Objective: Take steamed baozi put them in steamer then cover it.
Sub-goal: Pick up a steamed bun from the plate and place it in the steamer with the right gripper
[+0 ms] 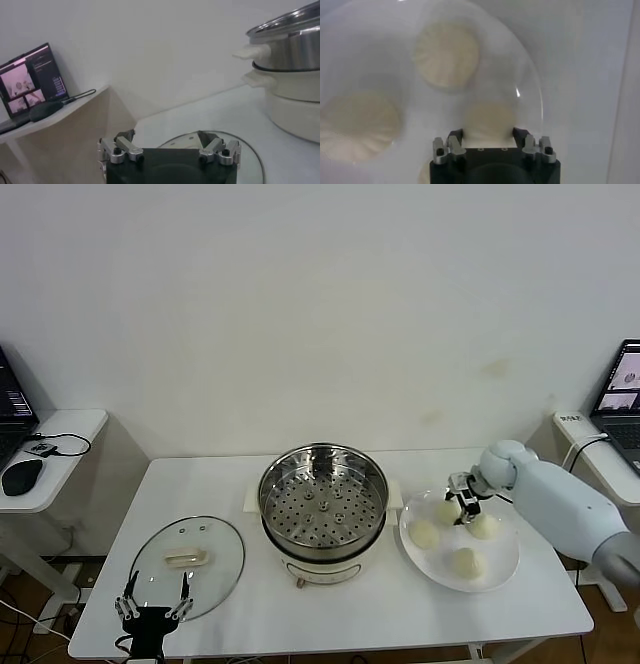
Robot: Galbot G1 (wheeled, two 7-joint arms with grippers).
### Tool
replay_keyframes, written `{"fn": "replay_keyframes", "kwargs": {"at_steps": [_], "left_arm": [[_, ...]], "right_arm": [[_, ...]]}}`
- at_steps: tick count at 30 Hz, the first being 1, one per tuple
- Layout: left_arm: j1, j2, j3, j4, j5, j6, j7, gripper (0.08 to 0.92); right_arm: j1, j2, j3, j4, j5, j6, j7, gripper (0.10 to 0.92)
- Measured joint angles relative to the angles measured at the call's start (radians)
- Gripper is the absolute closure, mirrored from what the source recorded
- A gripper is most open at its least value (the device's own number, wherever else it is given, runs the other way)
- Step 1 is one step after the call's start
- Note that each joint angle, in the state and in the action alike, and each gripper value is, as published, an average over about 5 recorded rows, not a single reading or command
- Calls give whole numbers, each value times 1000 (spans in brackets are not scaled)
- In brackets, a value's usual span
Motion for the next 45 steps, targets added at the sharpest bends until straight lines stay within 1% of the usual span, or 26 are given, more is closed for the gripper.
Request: {"fn": "replay_keyframes", "kwargs": {"at_steps": [6, 15, 21, 27, 36, 45], "left_arm": [[-5, 6, 8, -7, 0, 2, 0, 177], [-14, 20, 23, -11, -1, 3, 0, 177], [-13, 29, 20, -15, -7, 0, -2, 177], [-17, 37, 10, -13, -19, 1, -2, 177], [-19, 39, -7, -9, -33, 1, -2, 177], [-22, 30, -16, -7, -38, 0, -5, 177]], "right_arm": [[79, -48, -57, 78, 75, -20, -8, 397], [297, -87, -201, 203, 249, -36, 5, 397], [450, -48, -308, 237, 355, -35, 25, 397], [537, 41, -389, 240, 429, -16, 51, 393], [570, 208, -473, 216, 454, 65, 96, 388], [545, 331, -529, 178, 373, 191, 138, 381]]}}
